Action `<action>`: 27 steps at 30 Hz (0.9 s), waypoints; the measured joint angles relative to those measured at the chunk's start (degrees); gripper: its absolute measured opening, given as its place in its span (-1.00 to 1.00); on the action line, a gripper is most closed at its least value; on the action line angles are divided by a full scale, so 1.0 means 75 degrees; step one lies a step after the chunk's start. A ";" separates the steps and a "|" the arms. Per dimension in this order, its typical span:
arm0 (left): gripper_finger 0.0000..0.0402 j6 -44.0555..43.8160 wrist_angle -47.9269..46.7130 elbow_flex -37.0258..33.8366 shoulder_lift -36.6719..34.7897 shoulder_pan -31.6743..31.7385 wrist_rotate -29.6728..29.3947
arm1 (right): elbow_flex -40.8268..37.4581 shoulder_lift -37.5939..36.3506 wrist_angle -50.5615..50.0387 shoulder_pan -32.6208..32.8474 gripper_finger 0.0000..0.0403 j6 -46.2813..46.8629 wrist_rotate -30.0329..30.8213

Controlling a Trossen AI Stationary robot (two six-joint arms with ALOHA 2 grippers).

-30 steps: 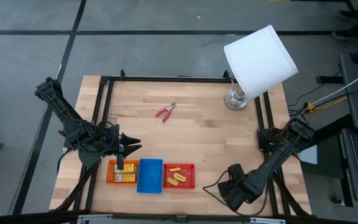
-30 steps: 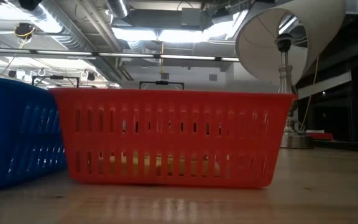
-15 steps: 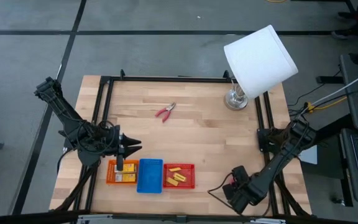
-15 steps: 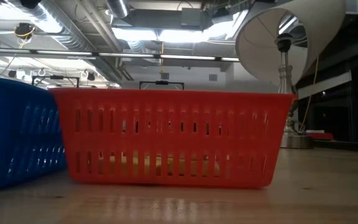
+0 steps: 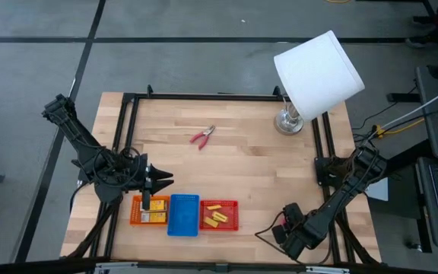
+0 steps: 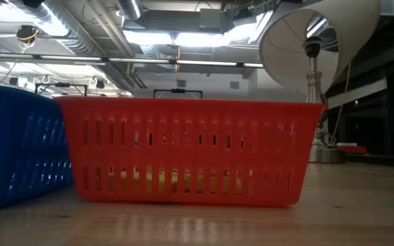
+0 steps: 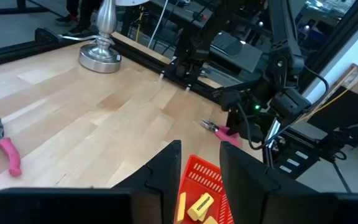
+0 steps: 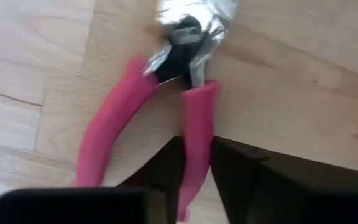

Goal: Pick & Place School Supplies
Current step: Put the bottom hole puncher into the blue bin

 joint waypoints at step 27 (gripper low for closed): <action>-0.45 -0.1440 -0.0907 -0.0002 0.0003 0.0351 0.0832 | 0.4030 -0.0008 0.0815 -0.1738 -0.78 -0.6685 0.4064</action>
